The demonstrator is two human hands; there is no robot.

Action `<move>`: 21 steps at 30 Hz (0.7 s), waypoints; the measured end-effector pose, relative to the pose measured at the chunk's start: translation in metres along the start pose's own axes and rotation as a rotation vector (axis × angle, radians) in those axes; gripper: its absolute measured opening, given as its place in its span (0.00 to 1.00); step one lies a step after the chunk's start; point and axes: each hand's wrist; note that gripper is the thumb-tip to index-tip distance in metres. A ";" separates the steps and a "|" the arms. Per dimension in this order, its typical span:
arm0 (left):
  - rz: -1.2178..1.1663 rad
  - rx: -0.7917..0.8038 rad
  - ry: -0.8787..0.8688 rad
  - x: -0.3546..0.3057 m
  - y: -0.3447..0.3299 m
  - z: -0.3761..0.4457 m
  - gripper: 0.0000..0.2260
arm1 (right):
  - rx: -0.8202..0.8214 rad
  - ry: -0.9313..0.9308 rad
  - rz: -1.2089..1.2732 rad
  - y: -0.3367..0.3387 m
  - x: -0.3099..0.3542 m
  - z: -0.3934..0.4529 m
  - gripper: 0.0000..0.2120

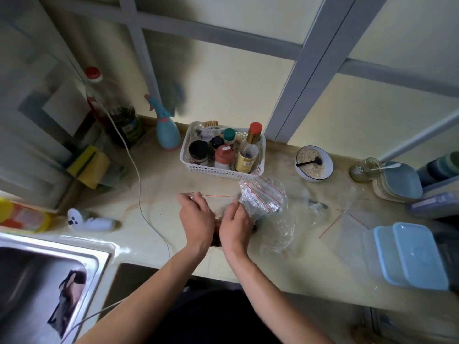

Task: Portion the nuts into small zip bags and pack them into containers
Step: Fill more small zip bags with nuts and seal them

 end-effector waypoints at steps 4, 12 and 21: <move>-0.146 0.139 0.146 0.007 0.005 0.004 0.09 | 0.110 -0.113 0.180 0.002 -0.008 0.004 0.16; -0.185 0.355 0.295 0.038 0.020 0.024 0.11 | 0.388 -0.349 0.230 0.003 -0.034 0.003 0.11; -0.142 0.529 0.358 0.065 0.020 0.042 0.12 | 0.412 -0.423 0.444 0.006 -0.052 0.003 0.07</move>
Point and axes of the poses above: each hand's wrist, its own z-axis towards the middle knuckle, its own y-axis out of the back of the hand, x = y × z, and after that the axes turned 7 degrees about z, right-handed
